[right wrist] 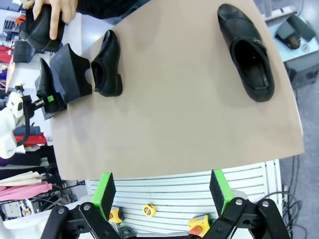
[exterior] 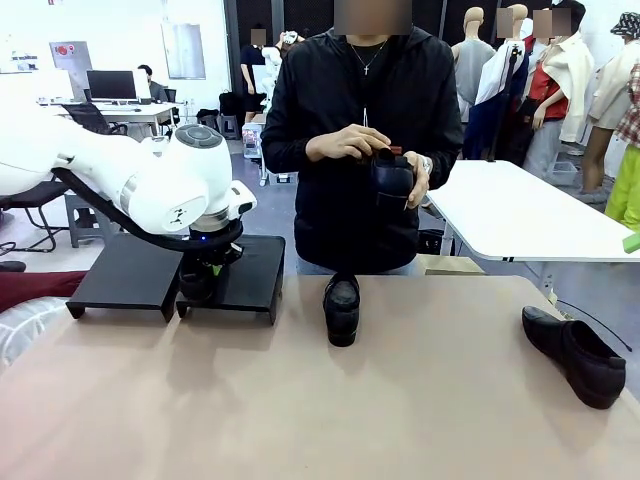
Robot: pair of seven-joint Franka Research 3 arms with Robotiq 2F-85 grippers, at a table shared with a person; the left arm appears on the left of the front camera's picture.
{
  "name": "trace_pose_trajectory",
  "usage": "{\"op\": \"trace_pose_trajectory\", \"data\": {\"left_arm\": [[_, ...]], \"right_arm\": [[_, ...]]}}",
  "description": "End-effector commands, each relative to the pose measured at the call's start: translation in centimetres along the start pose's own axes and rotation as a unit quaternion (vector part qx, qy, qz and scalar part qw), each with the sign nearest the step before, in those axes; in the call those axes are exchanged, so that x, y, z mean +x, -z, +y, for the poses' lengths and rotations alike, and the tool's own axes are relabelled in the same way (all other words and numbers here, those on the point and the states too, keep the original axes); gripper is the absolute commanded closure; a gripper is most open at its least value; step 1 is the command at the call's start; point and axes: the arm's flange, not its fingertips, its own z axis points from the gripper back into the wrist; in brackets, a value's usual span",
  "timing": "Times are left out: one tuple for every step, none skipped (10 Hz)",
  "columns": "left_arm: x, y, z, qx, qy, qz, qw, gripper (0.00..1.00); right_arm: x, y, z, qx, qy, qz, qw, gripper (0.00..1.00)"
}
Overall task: Organize the shoes by placing them on the stand.
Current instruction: Place the Shoe from the middle of the table onto the Shoes Stand.
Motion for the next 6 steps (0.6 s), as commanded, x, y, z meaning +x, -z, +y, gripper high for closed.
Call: {"op": "trace_pose_trajectory", "data": {"left_arm": [[0.48,-0.78,-0.01,0.026,-0.010,-0.010,1.000,1.00],[0.46,-0.53,-0.15,0.025,-0.008,-0.001,1.000,1.00],[0.38,-0.34,-0.27,0.027,-0.007,-0.001,1.000,1.00],[0.39,-0.27,-0.25,0.024,-0.004,0.002,1.000,1.00],[0.36,-0.33,-0.17,0.020,-0.005,0.001,1.000,0.52],[0.31,-0.48,-0.10,0.021,-0.005,-0.001,1.000,0.00]], "right_arm": [[0.06,-0.11,-0.08,0.010,-0.006,0.001,1.000,0.00],[0.06,-0.11,-0.08,0.010,-0.006,0.001,1.000,0.00],[0.06,-0.11,-0.08,0.010,-0.006,0.001,1.000,0.00],[0.06,-0.11,-0.08,0.010,-0.006,0.001,1.000,0.00],[0.06,-0.11,-0.08,0.010,-0.006,0.001,1.000,0.00],[0.06,-0.11,-0.08,0.010,-0.006,0.001,1.000,0.00]]}}
